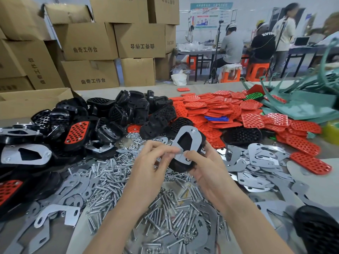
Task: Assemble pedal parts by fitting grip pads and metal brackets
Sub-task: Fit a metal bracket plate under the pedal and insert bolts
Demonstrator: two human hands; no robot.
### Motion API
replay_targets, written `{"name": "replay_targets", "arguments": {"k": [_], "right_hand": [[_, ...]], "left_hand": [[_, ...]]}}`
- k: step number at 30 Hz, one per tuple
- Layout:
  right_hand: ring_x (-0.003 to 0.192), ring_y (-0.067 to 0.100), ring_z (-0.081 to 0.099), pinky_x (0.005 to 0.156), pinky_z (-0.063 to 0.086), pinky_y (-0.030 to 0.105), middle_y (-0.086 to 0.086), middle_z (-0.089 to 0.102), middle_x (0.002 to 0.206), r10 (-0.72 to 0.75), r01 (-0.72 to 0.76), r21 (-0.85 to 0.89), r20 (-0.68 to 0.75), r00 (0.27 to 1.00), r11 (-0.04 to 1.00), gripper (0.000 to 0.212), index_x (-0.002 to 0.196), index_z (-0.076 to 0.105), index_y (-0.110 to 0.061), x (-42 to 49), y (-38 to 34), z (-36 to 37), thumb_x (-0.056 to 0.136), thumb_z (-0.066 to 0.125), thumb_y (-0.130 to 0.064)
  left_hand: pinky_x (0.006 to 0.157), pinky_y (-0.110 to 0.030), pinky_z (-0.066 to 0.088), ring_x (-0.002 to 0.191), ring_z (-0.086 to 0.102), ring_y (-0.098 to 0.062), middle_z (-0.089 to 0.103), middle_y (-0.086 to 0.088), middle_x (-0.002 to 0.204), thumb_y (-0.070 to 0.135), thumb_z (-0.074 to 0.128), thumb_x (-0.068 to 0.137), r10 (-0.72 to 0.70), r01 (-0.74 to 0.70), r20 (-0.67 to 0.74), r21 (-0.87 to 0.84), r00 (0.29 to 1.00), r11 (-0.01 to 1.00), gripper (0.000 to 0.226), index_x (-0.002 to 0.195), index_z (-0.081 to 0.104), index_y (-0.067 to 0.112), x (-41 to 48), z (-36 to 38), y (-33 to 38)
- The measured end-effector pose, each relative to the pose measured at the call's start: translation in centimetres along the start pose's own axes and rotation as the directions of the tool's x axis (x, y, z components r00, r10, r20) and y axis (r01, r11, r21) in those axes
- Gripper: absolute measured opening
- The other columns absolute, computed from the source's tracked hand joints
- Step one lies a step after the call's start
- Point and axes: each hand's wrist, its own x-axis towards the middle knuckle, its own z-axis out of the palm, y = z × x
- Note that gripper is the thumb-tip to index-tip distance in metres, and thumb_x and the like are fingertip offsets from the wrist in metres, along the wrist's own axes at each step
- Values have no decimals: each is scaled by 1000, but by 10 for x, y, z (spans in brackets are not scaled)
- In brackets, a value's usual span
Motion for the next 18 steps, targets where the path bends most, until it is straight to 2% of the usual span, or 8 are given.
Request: {"name": "replay_targets", "arguments": {"k": [3, 6, 10, 12, 14, 16, 18], "right_hand": [[97, 26, 77, 75, 63, 35, 13, 78, 110, -6, 6, 47, -8, 1000, 999, 43, 120, 68, -15, 1, 0, -1, 79, 67, -1], [96, 27, 77, 74, 63, 35, 15, 78, 110, 8, -9, 76, 13, 1000, 997, 43, 120, 67, -13, 0, -1, 0, 79, 66, -1], [96, 26, 77, 75, 64, 36, 14, 78, 110, 41, -42, 65, 5, 999, 997, 42, 124, 64, -12, -2, -3, 1, 85, 65, 4], [97, 27, 77, 82, 65, 44, 14, 78, 112, 64, -63, 58, -23, 998, 996, 41, 128, 62, -10, -2, -3, 2, 92, 60, 10], [98, 28, 76, 91, 62, 50, 17, 77, 113, 88, -84, 63, -50, 995, 994, 41, 129, 61, -9, -2, -3, 3, 93, 58, 11], [99, 30, 75, 90, 62, 48, 19, 76, 114, 107, -103, 68, -58, 993, 992, 40, 127, 61, -8, -3, -3, 3, 93, 59, 11], [99, 30, 75, 88, 63, 45, 20, 76, 113, 116, -112, 61, -56, 992, 992, 39, 126, 63, -8, -4, -3, 3, 92, 59, 11]], "left_hand": [[81, -11, 48, 106, 59, -2, 54, 20, 109, 26, 57, 102, -2, 3, 25, -41, 1000, 999, 25, 113, 72, 42, -1, 0, 2], [79, -15, 51, 103, 60, -2, 55, 19, 107, 27, 58, 101, -16, 17, 7, -48, 1000, 999, 21, 109, 72, 41, 0, 1, 3], [79, -9, 47, 104, 59, 1, 56, 22, 108, 30, 59, 100, -6, 7, -22, 8, 1000, 1000, 17, 109, 68, 42, 1, 3, 2], [78, -7, 45, 103, 58, 2, 57, 24, 108, 32, 59, 99, 22, -19, -37, 73, 999, 997, 15, 108, 63, 44, 0, 4, 1], [74, -12, 47, 94, 60, -2, 55, 21, 106, 35, 56, 99, 91, -81, -43, 193, 995, 978, 9, 105, 60, 40, -2, 4, 0], [66, -21, 49, 78, 59, -7, 53, 18, 106, 35, 53, 100, 192, -171, -32, 330, 981, 928, 12, 106, 62, 32, -5, 4, -1], [63, -28, 52, 75, 55, -6, 54, 12, 106, 32, 52, 101, 261, -236, -10, 395, 965, 888, 19, 110, 67, 26, -5, 3, -2]]}}
